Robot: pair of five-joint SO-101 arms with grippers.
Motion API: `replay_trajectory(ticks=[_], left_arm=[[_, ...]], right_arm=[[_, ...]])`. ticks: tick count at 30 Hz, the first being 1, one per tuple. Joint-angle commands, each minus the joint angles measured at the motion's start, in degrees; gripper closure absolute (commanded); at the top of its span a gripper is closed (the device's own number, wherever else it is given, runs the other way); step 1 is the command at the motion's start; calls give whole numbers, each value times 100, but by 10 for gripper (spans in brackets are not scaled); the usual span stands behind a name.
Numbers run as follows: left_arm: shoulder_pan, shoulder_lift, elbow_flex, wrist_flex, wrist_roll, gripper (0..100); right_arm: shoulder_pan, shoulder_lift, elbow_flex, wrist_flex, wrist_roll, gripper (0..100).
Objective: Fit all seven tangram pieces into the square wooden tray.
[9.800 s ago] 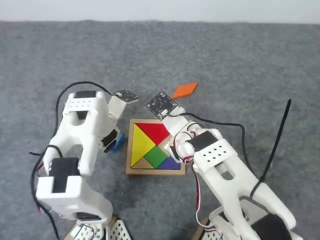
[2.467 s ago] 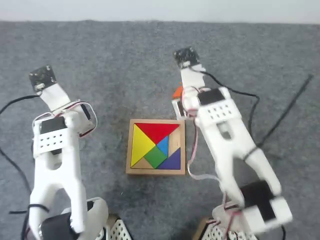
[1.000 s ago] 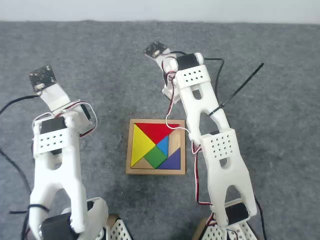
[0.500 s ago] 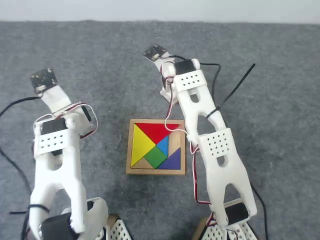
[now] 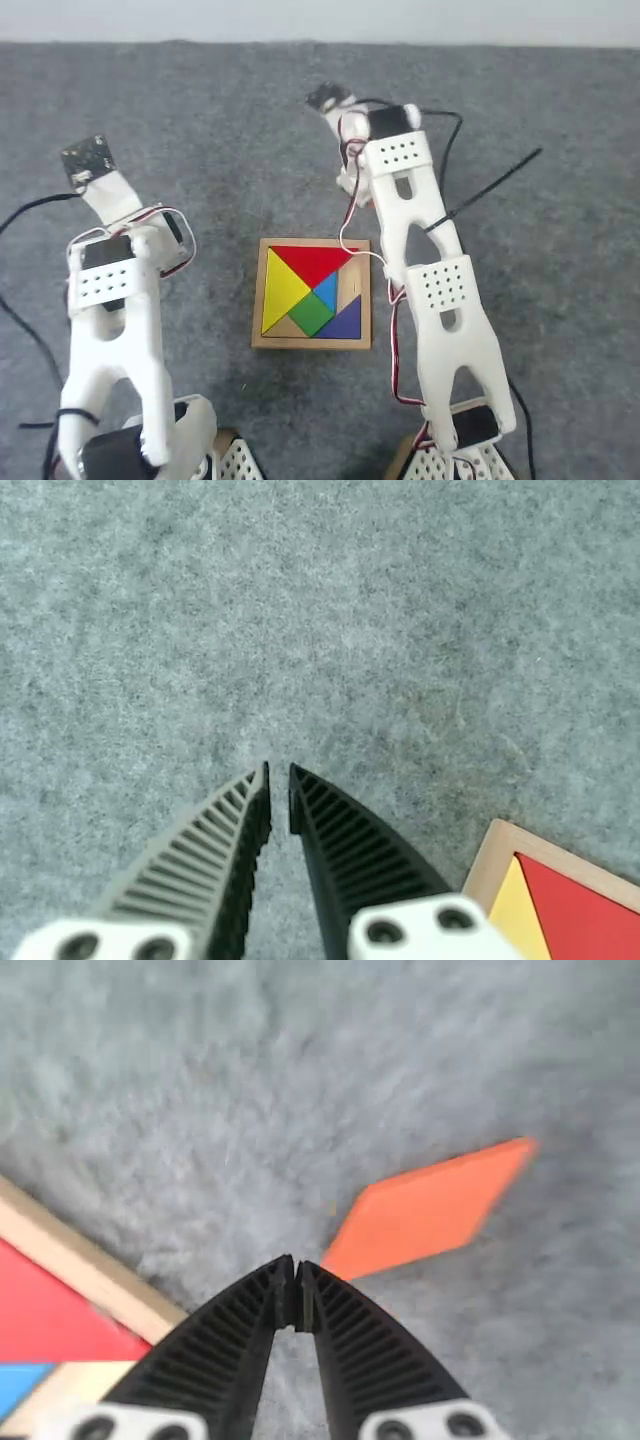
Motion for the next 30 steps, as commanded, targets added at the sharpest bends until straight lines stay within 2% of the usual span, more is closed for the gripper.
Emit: replay_trajectory(ticks=[1, 4, 7, 9, 12, 16, 22, 27, 30], left_arm=[[-9, -237, -75, -141, -62, 969], [0, -237, -75, -149, -62, 969], [0, -237, -75, -149, -62, 969], [0, -237, -75, -149, -62, 969], [0, -237, -75, -149, -62, 969], [-9, -237, -75, -149, -62, 969], [-18, -237, -75, -149, -62, 969], [-18, -237, -75, -149, -62, 968], [-18, -237, -75, -149, -62, 968]], right_arm=[[127, -681, -510, 233, -695, 987], [110, -699, -510, 224, -1943, 964], [127, -453, -527, 119, -3473, 856], [127, -207, -545, -84, -4053, 775], [66, 171, -554, -532, -4264, 723], [57, 655, -554, -1015, -4651, 723], [66, 936, -563, -1218, -4651, 730], [154, 936, -563, -1191, -4633, 903], [312, 901, -563, -1174, -4237, 956]])
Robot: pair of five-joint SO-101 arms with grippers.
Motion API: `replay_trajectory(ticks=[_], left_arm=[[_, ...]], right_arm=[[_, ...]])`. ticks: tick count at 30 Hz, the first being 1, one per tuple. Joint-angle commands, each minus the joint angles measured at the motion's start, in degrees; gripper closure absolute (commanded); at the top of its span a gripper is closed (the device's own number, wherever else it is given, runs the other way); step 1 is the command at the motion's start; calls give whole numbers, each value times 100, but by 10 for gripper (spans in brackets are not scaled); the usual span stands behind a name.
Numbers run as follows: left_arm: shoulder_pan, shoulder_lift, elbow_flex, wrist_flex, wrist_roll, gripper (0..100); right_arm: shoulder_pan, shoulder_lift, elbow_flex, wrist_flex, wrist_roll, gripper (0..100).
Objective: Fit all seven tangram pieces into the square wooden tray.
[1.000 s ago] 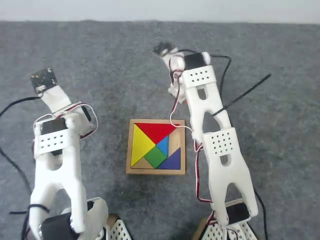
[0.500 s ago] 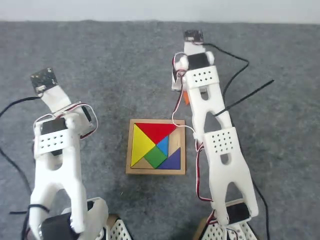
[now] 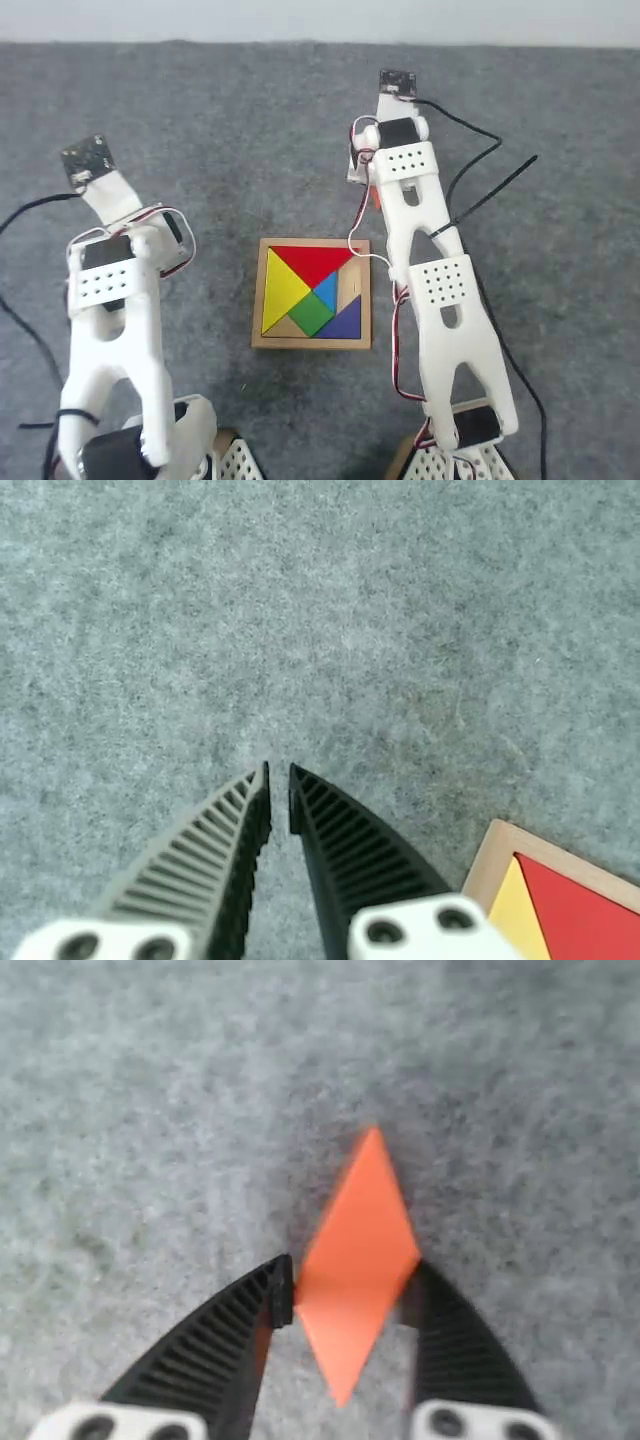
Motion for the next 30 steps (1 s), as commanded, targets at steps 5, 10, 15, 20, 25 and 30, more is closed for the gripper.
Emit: replay_trajectory(ticks=[5, 10, 15, 20, 25, 30], left_arm=[[-18, -229, -75, -149, -62, 968], [-18, -229, -75, -149, -62, 968], [-18, -229, -75, -149, -62, 968], [-18, -229, -66, -149, -62, 968], [-18, -229, -66, -149, -62, 968], [-18, -229, -66, -149, -62, 968]], right_arm=[[215, -224, -273, 251, 721, 993], [418, -523, -273, 664, 870, 992], [409, -1051, -281, 1191, 1662, 992], [453, -1824, -167, 1358, 2365, 992], [541, -3116, 1257, 1358, 3481, 992], [514, -4989, 3692, 1314, 4976, 992]])
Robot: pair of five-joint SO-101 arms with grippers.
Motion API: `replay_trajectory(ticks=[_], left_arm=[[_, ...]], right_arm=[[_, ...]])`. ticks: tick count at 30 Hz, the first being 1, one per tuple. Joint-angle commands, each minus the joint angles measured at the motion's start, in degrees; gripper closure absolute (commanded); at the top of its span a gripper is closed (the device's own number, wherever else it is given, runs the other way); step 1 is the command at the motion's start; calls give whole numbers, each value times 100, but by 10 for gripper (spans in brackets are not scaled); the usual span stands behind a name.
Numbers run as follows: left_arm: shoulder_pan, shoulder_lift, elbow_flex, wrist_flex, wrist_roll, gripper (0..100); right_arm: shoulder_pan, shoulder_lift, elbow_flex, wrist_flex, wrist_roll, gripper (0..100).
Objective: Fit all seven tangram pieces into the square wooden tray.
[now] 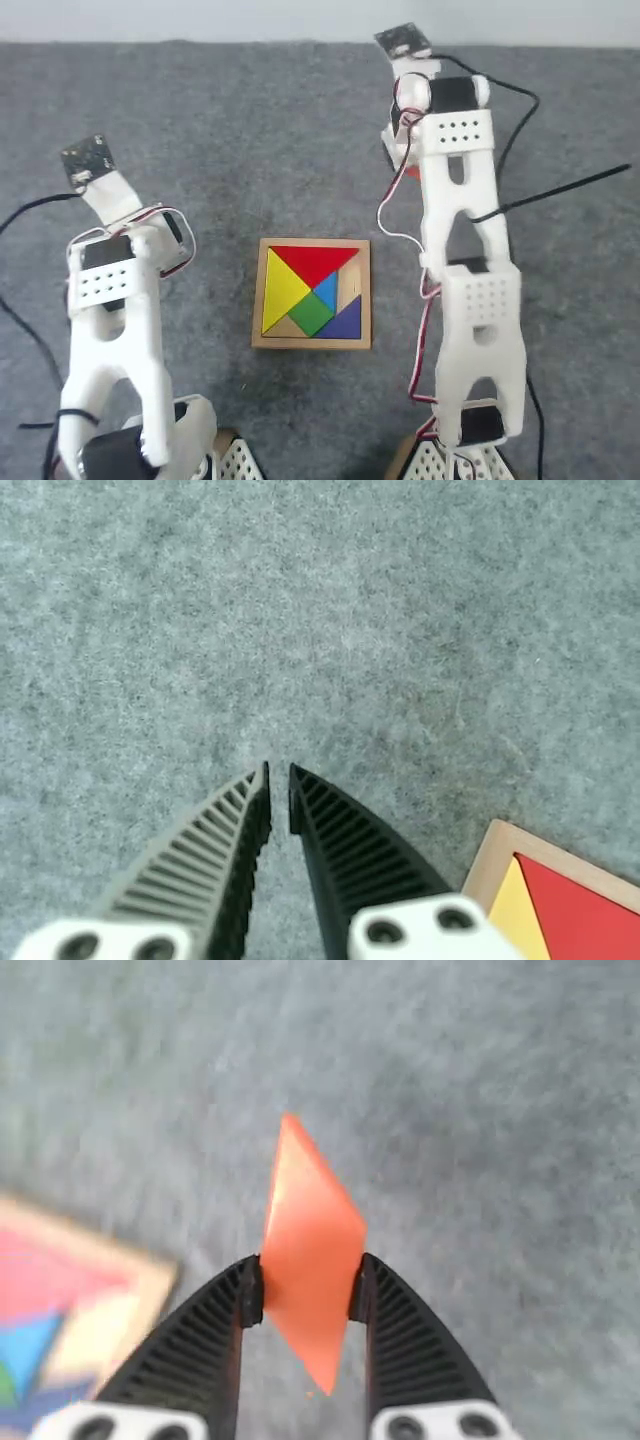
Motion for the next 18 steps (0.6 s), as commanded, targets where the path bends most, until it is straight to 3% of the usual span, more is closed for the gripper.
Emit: replay_trajectory(ticks=[1, 7, 13, 18], left_arm=[[-18, -229, -66, -149, -62, 968], [-18, -229, -66, -149, -62, 968], [-18, -229, -57, -149, -62, 968], [-18, -229, -57, -149, -62, 968]], right_arm=[[13, -1877, 1653, 224, 1204, 992], [66, -3442, 3578, -101, 3235, 991], [259, -4312, 5090, -1235, 3332, 991], [295, -5516, 7059, -2765, 3332, 991]])
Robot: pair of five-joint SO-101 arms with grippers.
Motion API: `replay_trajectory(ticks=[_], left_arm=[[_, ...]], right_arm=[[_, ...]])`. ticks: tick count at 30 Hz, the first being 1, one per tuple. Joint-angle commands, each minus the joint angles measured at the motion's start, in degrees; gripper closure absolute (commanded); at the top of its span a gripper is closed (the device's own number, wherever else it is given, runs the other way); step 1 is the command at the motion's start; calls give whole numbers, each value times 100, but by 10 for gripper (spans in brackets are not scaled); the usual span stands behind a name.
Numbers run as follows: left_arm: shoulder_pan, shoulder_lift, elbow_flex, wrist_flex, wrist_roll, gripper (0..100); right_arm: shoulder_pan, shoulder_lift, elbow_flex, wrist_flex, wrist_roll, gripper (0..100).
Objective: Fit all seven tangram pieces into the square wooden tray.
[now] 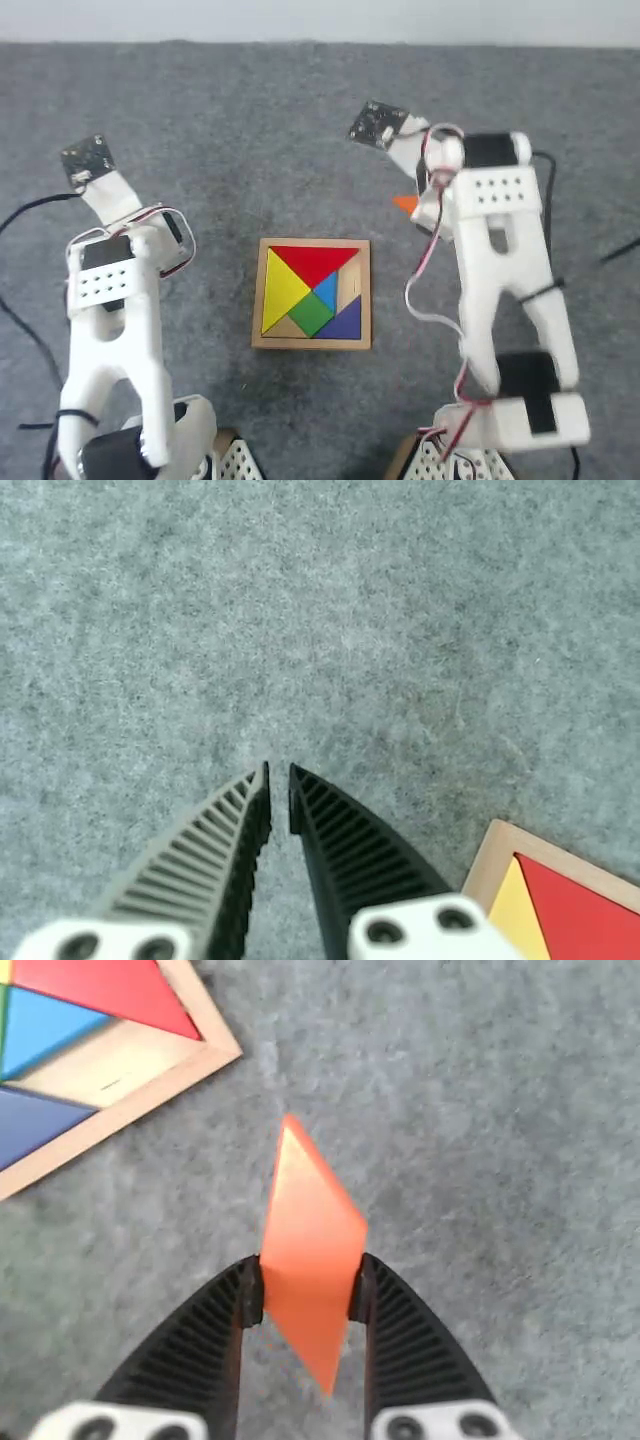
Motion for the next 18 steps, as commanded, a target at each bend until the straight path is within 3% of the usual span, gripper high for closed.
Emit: replay_trajectory(ticks=[1, 7, 13, 15, 18], left_arm=[[-18, -229, -57, -149, -62, 968], [0, -229, -48, -149, -62, 968], [0, -229, -48, -149, -62, 968], [0, -229, -40, -149, -62, 968], [0, -211, -40, -149, -62, 968]], right_arm=[[101, -1332, 1424, -1288, 70, 991], [84, -3538, 4668, -4567, -281, 991], [101, -5393, 7560, -8664, -3130, 991], [66, -5851, 8202, -9218, -3692, 990], [-31, -6290, 8853, -9218, -4009, 989]])
